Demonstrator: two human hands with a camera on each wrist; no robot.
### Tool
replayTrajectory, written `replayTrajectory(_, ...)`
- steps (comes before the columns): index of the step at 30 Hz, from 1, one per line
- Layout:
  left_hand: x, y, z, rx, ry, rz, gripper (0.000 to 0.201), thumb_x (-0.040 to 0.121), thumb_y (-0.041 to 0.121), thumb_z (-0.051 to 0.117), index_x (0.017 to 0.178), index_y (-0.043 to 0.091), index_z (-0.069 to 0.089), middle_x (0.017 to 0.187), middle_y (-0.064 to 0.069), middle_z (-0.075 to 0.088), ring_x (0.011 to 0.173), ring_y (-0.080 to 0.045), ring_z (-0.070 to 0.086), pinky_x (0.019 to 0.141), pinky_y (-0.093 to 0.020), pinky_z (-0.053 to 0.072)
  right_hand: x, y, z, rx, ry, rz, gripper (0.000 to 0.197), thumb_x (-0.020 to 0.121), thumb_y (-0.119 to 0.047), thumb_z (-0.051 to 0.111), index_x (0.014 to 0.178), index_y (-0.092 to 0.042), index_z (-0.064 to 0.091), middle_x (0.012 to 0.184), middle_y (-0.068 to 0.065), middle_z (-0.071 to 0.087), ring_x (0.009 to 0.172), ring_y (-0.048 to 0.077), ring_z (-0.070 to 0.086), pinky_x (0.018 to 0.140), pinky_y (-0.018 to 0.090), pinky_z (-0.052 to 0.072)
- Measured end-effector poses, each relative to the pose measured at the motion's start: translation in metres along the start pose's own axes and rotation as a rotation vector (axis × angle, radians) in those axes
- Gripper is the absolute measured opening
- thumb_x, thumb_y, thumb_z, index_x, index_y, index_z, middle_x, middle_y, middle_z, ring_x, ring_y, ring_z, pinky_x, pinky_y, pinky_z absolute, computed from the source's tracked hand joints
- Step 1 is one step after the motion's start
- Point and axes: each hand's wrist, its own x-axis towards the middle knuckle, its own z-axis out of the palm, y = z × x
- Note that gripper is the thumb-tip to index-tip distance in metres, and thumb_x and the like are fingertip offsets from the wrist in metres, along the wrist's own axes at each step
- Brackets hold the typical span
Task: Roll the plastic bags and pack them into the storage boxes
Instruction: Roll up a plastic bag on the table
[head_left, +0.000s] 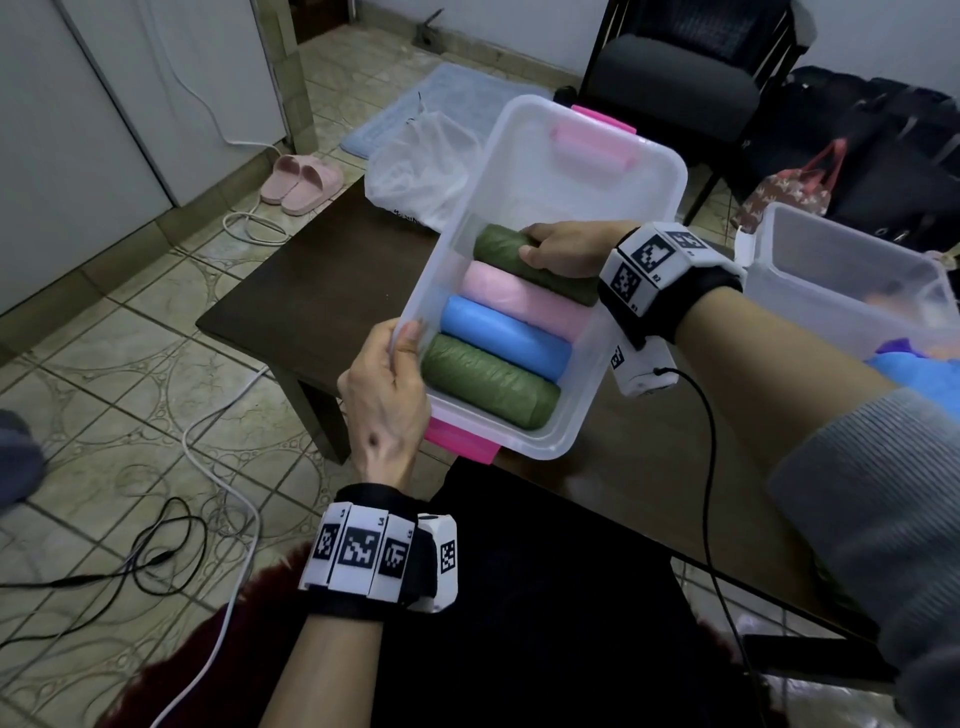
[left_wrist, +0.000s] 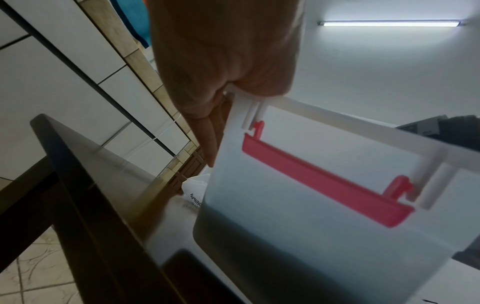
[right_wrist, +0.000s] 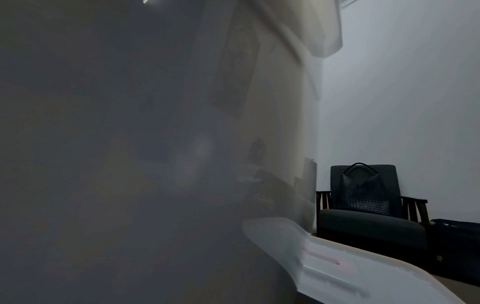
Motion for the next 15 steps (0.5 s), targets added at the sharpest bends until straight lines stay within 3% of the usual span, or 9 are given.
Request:
replayTrajectory(2,0.003,0.003,0.0,0.02,-0.02,-0.005,0.032,0.099,0.03,0.043,0.098,0.007,0.066,0.085,-0.005,0.067,0.072,-0.007,0.049,0.062,-0.024,0.035,0.003,0.002,0.002,0.128,0.187,-0.075,0.046,0.101,-0.025,0.033,0.146,-0.014,0.031,0.145,0.013,0.039,0.134,0.028,0.034,0.109,0.031,0.023)
replayTrajectory(6,0.01,0.006,0.002,0.058,-0.056,-0.013,0.031,0.099,0.029,0.044,0.098,0.007,0.065,0.082,-0.002,0.063,0.073,-0.016,0.051,0.059,-0.02,0.031,-0.008,0.004,0.009,0.295,0.81,-0.216,0.042,0.091,-0.002,0.037,0.125,-0.013,0.058,0.126,0.012,0.053,0.122,0.028,0.043,0.104,0.035,0.032)
replayTrajectory(8,0.013,0.008,0.005,0.081,-0.072,-0.018,0.029,0.099,0.028,0.044,0.098,0.007,0.065,0.084,-0.004,0.064,0.075,-0.019,0.052,0.062,-0.023,0.032,-0.023,0.007,0.02,0.249,1.088,-0.187,0.047,0.078,0.005,0.039,0.113,-0.011,0.066,0.119,0.012,0.058,0.119,0.031,0.047,0.103,0.042,0.035)
replayTrajectory(9,0.015,0.009,0.006,0.097,-0.079,-0.025,0.029,0.099,0.027,0.044,0.099,0.007,0.065,0.083,-0.003,0.063,0.077,-0.02,0.052,0.063,-0.023,0.031,-0.03,0.007,0.027,0.242,1.151,-0.102,0.051,0.076,0.007,0.039,0.117,-0.011,0.063,0.125,0.014,0.054,0.125,0.033,0.043,0.107,0.045,0.031)
replayTrajectory(11,0.019,0.014,0.008,0.134,-0.092,-0.039,0.031,0.099,0.028,0.043,0.102,0.007,0.065,0.083,-0.001,0.059,0.079,-0.02,0.05,0.064,-0.021,0.028,-0.041,0.011,0.043,0.39,1.042,0.088,0.062,0.079,0.01,0.036,0.137,-0.009,0.041,0.143,0.017,0.034,0.138,0.034,0.023,0.116,0.041,0.016)
replayTrajectory(12,0.021,0.016,0.009,0.152,-0.098,-0.047,0.032,0.099,0.029,0.042,0.104,0.007,0.064,0.084,-0.001,0.057,0.08,-0.02,0.049,0.064,-0.02,0.027,-0.046,0.014,0.049,0.557,0.962,0.115,0.063,0.083,0.01,0.034,0.143,-0.006,0.029,0.146,0.017,0.027,0.139,0.031,0.021,0.116,0.036,0.015)
replayTrajectory(13,0.023,0.019,0.01,0.166,-0.103,-0.056,0.032,0.099,0.029,0.041,0.105,0.007,0.064,0.086,-0.003,0.058,0.082,-0.02,0.049,0.066,-0.02,0.027,-0.048,0.02,0.055,0.741,0.895,0.108,0.061,0.086,0.007,0.033,0.145,-0.003,0.022,0.145,0.015,0.03,0.135,0.028,0.028,0.112,0.032,0.021)
replayTrajectory(15,0.026,0.024,0.012,0.185,-0.114,-0.074,0.034,0.099,0.03,0.04,0.106,0.006,0.063,0.09,-0.008,0.061,0.089,-0.025,0.052,0.071,-0.024,0.03,-0.053,0.026,0.064,0.98,0.738,0.131,0.051,0.093,-0.002,0.033,0.143,-0.007,0.028,0.13,0.006,0.047,0.118,0.021,0.045,0.097,0.026,0.035)
